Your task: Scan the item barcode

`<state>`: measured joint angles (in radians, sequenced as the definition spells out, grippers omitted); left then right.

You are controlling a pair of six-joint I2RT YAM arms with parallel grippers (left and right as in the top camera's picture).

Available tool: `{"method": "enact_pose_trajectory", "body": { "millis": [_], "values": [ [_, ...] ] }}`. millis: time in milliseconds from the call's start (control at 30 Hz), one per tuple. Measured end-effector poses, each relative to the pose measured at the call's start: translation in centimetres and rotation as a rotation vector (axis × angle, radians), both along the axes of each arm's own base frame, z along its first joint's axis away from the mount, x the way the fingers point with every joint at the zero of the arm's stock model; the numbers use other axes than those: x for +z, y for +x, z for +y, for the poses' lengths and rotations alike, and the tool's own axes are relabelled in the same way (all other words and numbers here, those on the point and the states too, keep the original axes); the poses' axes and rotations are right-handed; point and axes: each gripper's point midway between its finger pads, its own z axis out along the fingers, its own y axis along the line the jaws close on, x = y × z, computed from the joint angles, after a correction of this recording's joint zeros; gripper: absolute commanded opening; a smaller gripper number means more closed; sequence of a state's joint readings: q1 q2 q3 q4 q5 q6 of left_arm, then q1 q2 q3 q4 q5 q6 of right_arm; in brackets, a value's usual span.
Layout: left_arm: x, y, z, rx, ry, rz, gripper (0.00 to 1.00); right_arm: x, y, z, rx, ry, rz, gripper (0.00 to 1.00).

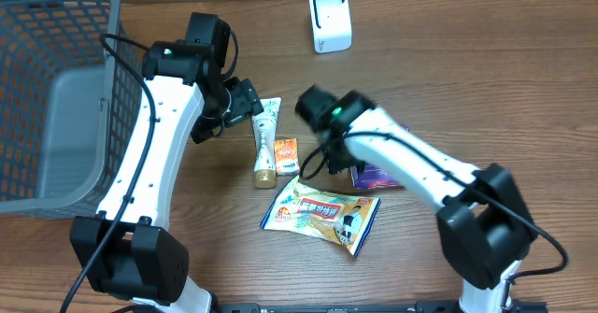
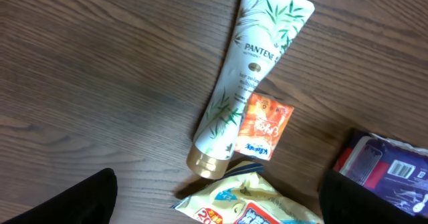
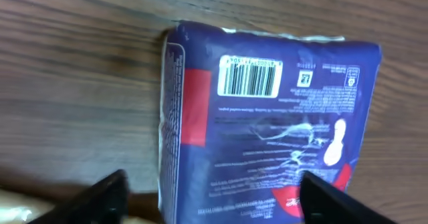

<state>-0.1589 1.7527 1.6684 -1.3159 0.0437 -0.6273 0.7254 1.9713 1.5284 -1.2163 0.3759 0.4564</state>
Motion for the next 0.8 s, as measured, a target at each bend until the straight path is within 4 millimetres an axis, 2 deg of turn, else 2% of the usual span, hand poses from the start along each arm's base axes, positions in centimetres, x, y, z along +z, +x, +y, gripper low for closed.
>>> {"method": "enact_pose_trajectory", "body": {
  "millis": [167, 333, 400, 433, 600, 800],
  "values": [
    [0.0, 0.0, 0.1, 0.003, 0.005, 0.000, 0.93, -1.2, -0.2, 0.1, -0.010, -0.106, -0.081, 0.60],
    [0.0, 0.0, 0.2, 0.004, 0.008, 0.001, 0.94, -3.0, 0.2, -0.9, -0.031, -0.205, -0.107, 0.52],
    [0.0, -0.2, 0.2, 0.004, 0.012, 0.006, 0.94, -3.7, 0.3, -1.4, -0.037, -0.241, -0.106, 0.43],
    [0.0, -0.2, 0.2, 0.004, 0.013, 0.008, 0.95, -3.9, 0.3, -1.5, -0.045, -0.254, -0.113, 0.35],
    [-0.1, -0.2, 0.3, 0.004, 0.014, 0.010, 0.97, -3.7, 0.7, -1.8, -0.063, -0.271, -0.147, 0.04],
    [-0.1, -0.4, 0.3, 0.004, 0.017, 0.015, 0.98, -3.4, 0.5, -2.0, -0.079, -0.273, -0.122, 0.04]
  ]
}}
